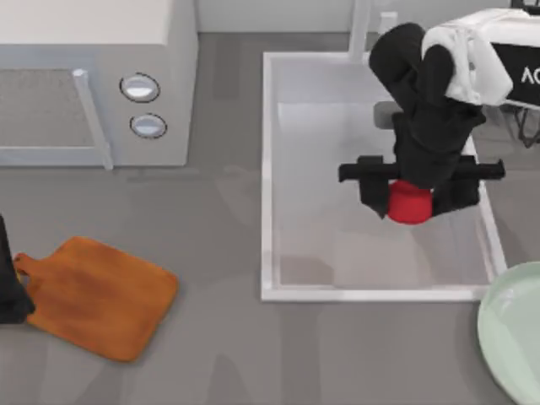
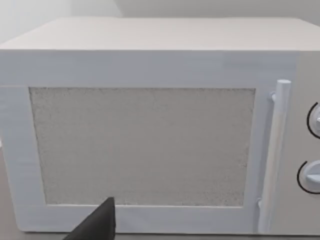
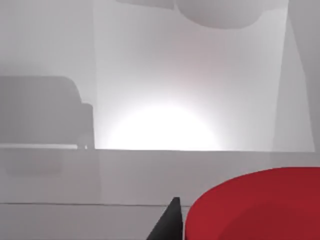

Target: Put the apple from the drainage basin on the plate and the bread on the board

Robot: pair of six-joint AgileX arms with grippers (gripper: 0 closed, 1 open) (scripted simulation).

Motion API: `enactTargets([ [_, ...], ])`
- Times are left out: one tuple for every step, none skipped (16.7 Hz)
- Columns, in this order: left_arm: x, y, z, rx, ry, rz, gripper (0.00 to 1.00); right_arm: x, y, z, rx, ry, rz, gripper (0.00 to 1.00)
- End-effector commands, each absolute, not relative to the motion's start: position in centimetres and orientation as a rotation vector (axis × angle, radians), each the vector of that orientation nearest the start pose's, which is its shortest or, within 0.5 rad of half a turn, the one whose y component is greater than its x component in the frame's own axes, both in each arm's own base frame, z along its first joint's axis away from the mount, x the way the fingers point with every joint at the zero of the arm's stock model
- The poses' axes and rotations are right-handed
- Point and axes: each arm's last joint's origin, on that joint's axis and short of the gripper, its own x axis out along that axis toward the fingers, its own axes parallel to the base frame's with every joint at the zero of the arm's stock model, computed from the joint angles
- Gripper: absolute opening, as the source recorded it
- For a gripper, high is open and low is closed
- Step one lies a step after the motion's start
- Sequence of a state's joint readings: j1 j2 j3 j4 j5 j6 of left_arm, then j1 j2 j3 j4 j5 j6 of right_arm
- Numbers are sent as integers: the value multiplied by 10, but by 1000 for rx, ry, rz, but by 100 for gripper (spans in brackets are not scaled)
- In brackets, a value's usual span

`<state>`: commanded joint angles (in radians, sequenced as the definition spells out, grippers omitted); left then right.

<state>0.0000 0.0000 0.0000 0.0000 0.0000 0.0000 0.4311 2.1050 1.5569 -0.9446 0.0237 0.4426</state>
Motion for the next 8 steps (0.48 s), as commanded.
enactTargets([
  [106, -1, 160, 0, 0, 0, 100, 368, 168, 159, 16, 1482, 11, 0],
  [106, -1, 160, 0, 0, 0, 100, 365, 162, 167, 18, 1476, 13, 0],
  [106, -1, 160, 0, 0, 0, 100, 362, 154, 174, 19, 1471, 14, 0],
  [106, -1, 160, 0, 0, 0, 100, 358, 146, 181, 19, 1469, 14, 0],
  [106, -1, 160, 0, 0, 0, 100, 353, 137, 188, 19, 1468, 14, 0],
  [106, -1, 160, 0, 0, 0, 100, 347, 128, 195, 19, 1469, 13, 0],
  [106, -1, 160, 0, 0, 0, 100, 340, 118, 201, 18, 1472, 12, 0],
  [106, -1, 160, 0, 0, 0, 100, 332, 109, 207, 17, 1476, 10, 0],
])
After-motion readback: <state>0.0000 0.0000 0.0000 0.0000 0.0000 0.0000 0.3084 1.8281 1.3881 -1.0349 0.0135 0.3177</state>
